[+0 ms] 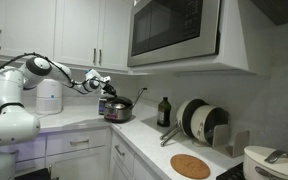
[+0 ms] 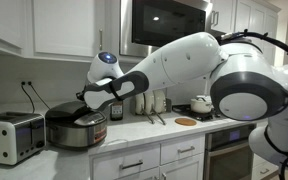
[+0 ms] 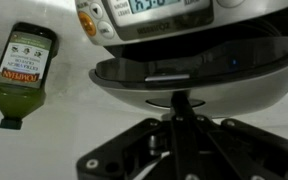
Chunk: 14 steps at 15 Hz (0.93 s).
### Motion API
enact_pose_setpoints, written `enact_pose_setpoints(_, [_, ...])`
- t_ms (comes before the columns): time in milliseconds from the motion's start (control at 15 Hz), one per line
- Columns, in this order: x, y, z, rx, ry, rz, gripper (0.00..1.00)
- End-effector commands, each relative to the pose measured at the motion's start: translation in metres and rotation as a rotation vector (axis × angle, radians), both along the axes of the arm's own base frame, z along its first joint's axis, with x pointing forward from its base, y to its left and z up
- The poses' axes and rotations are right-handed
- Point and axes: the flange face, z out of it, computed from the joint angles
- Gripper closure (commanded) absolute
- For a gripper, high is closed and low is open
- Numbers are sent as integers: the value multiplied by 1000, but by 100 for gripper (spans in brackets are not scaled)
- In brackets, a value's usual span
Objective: Open the deep fryer
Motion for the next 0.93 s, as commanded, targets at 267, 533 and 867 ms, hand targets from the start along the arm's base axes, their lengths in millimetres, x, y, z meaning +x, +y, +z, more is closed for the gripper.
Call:
enact_pose_setpoints(267, [-15, 22, 48, -23, -58, 39, 100])
enact_pose_setpoints(533, [-26, 31, 75, -15, -96, 57, 100])
enact_pose_setpoints(867, [-42, 40, 106, -1, -150, 77, 100])
